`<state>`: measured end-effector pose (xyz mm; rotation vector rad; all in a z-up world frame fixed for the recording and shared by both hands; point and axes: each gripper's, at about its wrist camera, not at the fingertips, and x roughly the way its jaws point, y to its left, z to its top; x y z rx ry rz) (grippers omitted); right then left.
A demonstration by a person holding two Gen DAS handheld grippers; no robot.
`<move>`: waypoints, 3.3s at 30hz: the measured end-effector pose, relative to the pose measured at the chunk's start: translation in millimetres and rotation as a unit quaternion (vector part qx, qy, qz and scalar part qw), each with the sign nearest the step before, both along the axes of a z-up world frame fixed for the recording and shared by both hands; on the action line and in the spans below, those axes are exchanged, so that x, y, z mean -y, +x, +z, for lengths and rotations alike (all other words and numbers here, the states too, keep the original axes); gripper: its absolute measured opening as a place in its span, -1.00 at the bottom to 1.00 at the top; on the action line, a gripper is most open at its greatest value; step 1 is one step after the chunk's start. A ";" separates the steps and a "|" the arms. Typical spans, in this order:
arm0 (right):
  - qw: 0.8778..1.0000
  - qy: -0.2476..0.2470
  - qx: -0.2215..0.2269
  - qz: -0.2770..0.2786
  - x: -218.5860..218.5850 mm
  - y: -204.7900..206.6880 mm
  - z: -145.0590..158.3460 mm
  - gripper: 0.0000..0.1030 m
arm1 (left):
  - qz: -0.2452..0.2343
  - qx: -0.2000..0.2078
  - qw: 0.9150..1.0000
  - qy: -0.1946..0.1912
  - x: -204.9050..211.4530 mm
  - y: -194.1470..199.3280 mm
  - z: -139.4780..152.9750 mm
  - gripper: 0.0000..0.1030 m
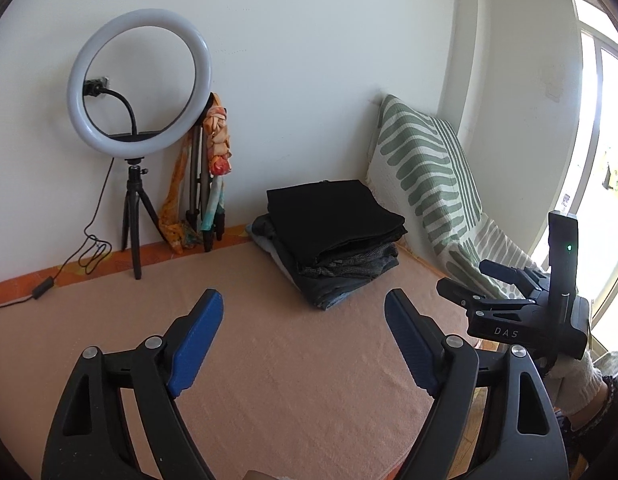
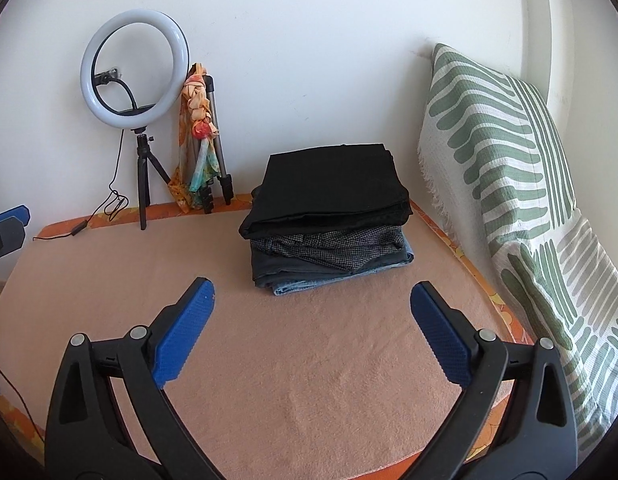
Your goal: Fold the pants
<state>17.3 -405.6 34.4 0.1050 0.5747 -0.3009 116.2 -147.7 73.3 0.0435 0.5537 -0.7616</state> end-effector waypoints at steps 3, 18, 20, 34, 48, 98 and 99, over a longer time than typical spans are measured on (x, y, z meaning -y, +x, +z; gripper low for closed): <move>1.000 0.001 0.000 0.000 -5.0 -2.7 -5.1 0.95 | 0.010 0.006 1.000 0.008 -7.0 -7.4 -8.1 0.62; 1.000 0.006 0.003 -0.019 -10.1 -17.7 -37.4 0.95 | 0.038 0.006 0.996 0.079 -5.6 -21.8 -50.4 0.72; 1.000 0.011 0.000 -0.015 -10.4 -16.3 -41.7 0.95 | 0.043 -0.001 0.995 0.086 -4.6 -22.3 -55.5 0.72; 1.000 0.005 -0.009 -0.011 -13.8 -8.7 -52.0 0.95 | 0.068 -0.005 0.991 0.114 -5.8 -17.8 -66.8 0.72; 1.000 0.015 -0.012 -0.007 -12.7 -6.0 -54.4 0.95 | 0.075 0.000 0.991 0.110 -7.7 -19.0 -64.4 0.72; 1.000 0.016 -0.013 -0.003 -15.3 -5.4 -54.5 0.95 | 0.072 0.001 0.992 0.107 -5.7 -21.9 -57.7 0.72; 1.000 0.017 -0.013 -0.002 -16.0 -4.6 -54.8 0.95 | 0.071 0.002 0.992 0.106 -5.4 -22.2 -57.7 0.72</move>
